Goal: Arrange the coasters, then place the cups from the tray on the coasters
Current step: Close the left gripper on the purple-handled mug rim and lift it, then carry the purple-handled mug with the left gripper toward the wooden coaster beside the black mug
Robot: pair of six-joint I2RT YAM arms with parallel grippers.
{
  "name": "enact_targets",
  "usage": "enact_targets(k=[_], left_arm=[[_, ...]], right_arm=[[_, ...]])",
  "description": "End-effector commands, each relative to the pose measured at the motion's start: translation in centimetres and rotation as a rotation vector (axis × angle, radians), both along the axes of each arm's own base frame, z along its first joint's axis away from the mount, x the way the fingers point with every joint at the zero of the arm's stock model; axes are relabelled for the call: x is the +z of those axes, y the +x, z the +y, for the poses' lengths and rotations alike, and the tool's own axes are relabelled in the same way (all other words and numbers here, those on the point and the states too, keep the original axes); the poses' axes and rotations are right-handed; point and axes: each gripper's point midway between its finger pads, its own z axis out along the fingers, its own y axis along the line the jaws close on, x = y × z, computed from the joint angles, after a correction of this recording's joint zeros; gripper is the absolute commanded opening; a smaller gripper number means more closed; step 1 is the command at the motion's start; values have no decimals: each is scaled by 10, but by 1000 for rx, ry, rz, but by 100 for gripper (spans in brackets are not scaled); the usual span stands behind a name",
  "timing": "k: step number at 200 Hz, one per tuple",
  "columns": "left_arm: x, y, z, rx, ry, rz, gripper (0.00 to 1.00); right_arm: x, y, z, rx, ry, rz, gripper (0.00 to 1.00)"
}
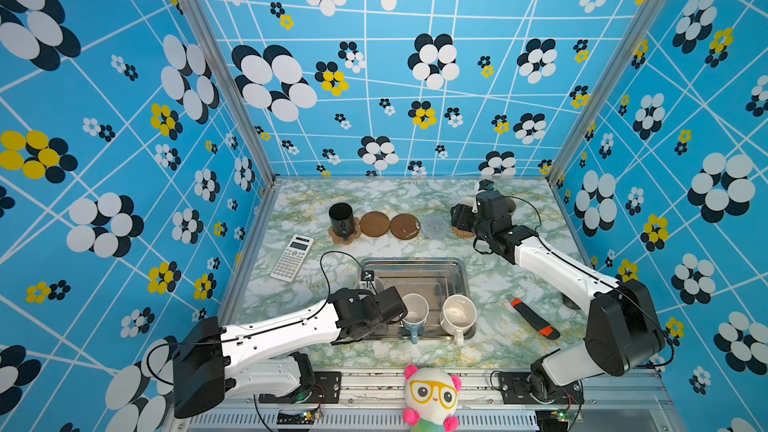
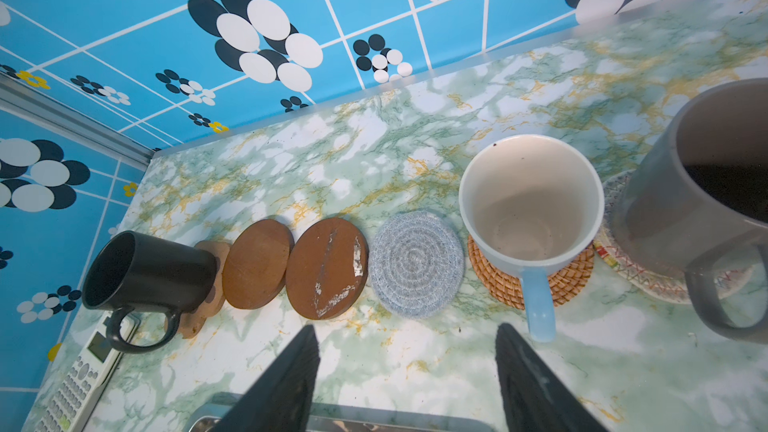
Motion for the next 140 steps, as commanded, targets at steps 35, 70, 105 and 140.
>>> enact_targets(k=[35, 70, 105, 140], left_arm=[[22, 31, 2, 20, -33, -51, 0], [33, 51, 5, 15, -20, -68, 0], [41, 72, 8, 17, -11, -68, 0], [49, 97, 4, 4, -15, -87, 0]], right_arm=[[13, 5, 2, 14, 14, -28, 68], [16, 3, 0, 13, 14, -33, 68], [18, 1, 2, 28, 22, -25, 67], [23, -1, 1, 29, 23, -33, 67]])
